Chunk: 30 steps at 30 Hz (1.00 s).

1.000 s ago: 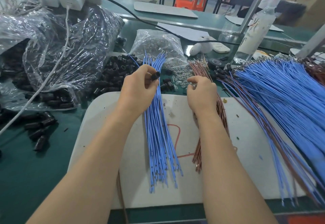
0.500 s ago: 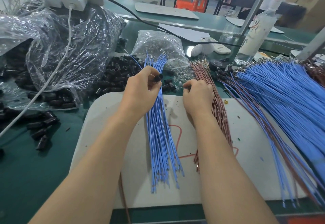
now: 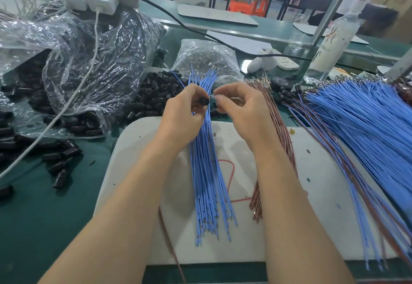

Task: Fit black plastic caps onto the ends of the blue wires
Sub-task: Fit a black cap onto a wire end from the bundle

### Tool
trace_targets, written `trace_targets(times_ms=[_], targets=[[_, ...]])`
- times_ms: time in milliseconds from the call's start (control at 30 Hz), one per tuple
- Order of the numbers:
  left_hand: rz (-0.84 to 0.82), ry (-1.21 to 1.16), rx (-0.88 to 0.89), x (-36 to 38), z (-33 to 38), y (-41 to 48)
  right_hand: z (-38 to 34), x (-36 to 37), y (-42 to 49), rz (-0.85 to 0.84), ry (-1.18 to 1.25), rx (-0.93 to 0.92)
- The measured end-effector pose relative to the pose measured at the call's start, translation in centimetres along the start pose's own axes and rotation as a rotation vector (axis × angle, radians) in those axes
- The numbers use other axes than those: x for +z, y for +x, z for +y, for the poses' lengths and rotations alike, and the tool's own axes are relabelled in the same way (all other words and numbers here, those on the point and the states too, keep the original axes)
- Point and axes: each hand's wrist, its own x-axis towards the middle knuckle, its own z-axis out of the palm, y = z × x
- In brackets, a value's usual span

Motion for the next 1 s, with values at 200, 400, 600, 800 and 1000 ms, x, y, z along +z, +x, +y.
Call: trace_targets(times_ms=[200, 400, 600, 800, 1000], targets=[[0.016, 0.028, 0.014, -0.01, -0.1, 0.02, -0.19, 0.08, -0.04, -0.004, -0.107, -0.047], [0.017, 0.047, -0.007, 0.07, -0.23, 0.07, -0.31, 0.22, -0.18, 0.011, -0.161, -0.09], [0.011, 0.108, -0.015, 0.09, -0.28, 0.09, -0.38, 0.39, -0.25, 0.026, -0.245, -0.137], [-0.013, 0.208, 0.033, -0.1, -0.18, -0.11, -0.26, 0.52, -0.18, 0.046, -0.351, -0.166], [-0.023, 0.283, 0.071, -0.2, 0.17, -0.23, 0.08, 0.14, 0.06, 0.039, -0.282, -0.084]])
